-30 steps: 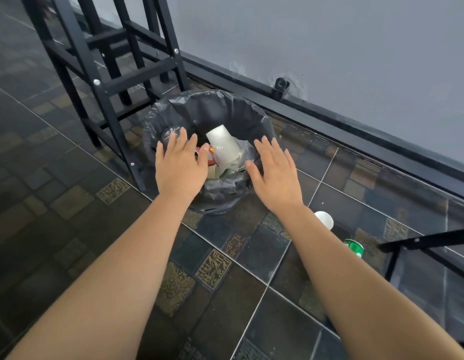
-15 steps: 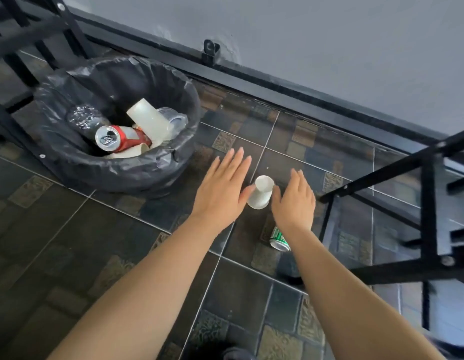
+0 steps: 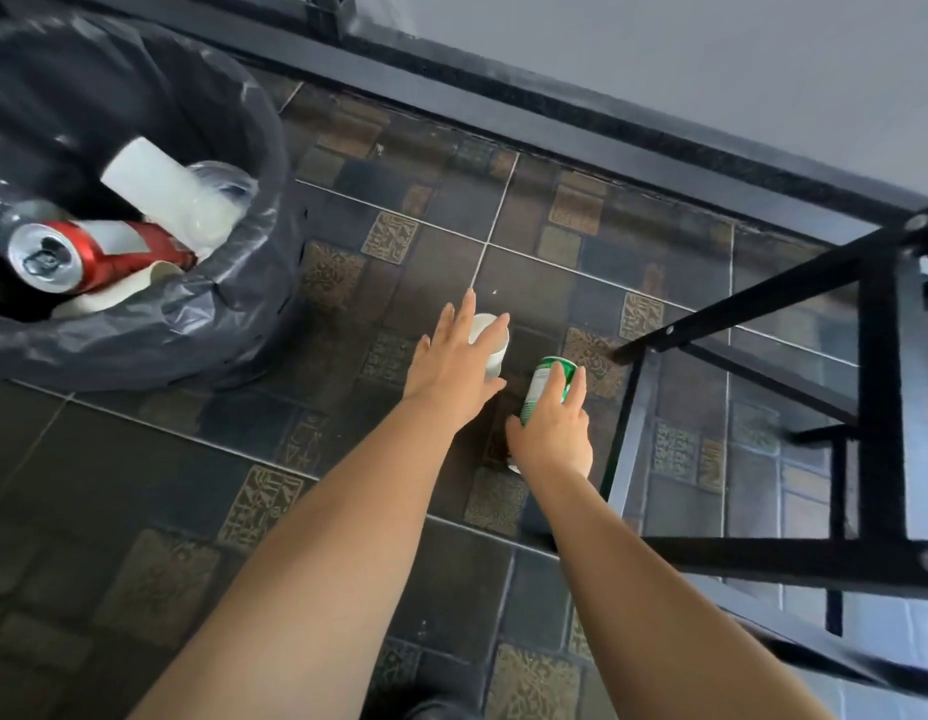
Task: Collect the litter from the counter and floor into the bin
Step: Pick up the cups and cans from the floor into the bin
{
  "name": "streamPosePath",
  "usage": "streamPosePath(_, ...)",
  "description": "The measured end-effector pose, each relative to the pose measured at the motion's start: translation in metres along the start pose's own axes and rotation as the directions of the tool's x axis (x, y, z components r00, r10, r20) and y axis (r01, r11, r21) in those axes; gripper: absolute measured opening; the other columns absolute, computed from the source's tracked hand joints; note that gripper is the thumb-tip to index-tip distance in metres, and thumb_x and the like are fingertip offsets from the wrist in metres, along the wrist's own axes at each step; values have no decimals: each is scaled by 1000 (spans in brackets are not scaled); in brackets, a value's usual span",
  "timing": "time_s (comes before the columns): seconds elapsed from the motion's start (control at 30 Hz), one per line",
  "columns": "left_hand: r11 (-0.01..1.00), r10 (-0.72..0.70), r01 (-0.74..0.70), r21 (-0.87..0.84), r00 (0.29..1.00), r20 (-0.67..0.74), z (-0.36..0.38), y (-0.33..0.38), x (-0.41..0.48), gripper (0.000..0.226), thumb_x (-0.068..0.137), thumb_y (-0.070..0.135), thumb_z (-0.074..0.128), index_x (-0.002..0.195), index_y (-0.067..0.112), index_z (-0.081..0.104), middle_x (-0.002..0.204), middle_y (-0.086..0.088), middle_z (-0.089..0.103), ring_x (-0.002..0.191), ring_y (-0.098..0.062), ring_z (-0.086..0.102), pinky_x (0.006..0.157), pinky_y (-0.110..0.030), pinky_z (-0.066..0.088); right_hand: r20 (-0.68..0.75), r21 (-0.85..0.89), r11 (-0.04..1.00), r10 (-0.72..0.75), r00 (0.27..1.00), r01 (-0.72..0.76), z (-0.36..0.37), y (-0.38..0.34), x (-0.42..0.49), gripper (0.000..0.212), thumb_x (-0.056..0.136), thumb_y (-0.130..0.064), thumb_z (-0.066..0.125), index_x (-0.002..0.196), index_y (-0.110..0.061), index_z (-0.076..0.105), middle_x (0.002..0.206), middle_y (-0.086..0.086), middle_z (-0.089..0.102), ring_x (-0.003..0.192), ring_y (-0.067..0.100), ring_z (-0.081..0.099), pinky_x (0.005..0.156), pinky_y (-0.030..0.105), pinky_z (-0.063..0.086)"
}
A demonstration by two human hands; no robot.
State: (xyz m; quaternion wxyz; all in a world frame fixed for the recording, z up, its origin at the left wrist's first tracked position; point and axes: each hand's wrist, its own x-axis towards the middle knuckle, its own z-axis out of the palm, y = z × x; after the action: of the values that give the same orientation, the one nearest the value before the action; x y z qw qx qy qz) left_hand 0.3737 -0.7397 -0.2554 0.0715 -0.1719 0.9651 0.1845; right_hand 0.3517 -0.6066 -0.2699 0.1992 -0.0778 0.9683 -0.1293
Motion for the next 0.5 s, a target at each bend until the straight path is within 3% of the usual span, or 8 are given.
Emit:
streamPosePath(0.07, 999, -19, 19, -50, 1000, -2, -1, 1, 4, 69, 92, 33, 62, 149, 33, 25, 161, -8, 6, 145, -31, 18, 106, -47, 34, -9, 18, 1000, -2, 1000, 2, 1, 0, 2, 84, 94, -23, 60, 155, -20, 4, 163, 1, -11, 136, 31, 33, 92, 44, 49)
streamPosePath(0.17, 997, -48, 45, -64, 998, -44, -2, 0, 2, 65, 88, 14, 65, 141, 31, 32, 148, -7, 29, 122, -33, 45, 85, -44, 46, -6, 54, 998, -33, 999, 34, -1, -1, 4, 82, 94, -17, 59, 156, -21, 5, 163, -2, -11, 137, 31, 32, 95, 44, 48)
streamPosePath(0.23, 995, -76, 70, -77, 994, -83, -3, -2, -2, 63, 87, 10, 64, 138, 30, 33, 137, -6, 37, 111, -32, 52, 76, -42, 47, -18, 73, 995, -66, 998, 67, -2, -1, 4, 80, 94, -14, 58, 155, -22, 7, 164, -3, -9, 138, 31, 32, 96, 43, 48)
streamPosePath(0.4, 971, -148, 95, -222, 960, -238, -21, -13, -18, 57, 90, 20, 63, 139, 29, 35, 136, -7, 38, 111, -30, 53, 82, -43, 49, -111, 220, 964, -128, 985, 150, -10, -11, 0, 83, 91, -17, 61, 154, -24, 9, 163, -1, 6, 142, 29, 31, 107, 49, 42)
streamPosePath(0.5, 944, -196, 79, -322, 917, -349, -44, -19, -30, 57, 90, 20, 64, 139, 29, 35, 138, -6, 37, 112, -31, 54, 86, -44, 50, -198, 280, 928, -192, 961, 244, -21, -28, -4, 82, 89, -21, 65, 151, -26, 12, 161, -4, 15, 140, 25, 35, 104, 54, 44)
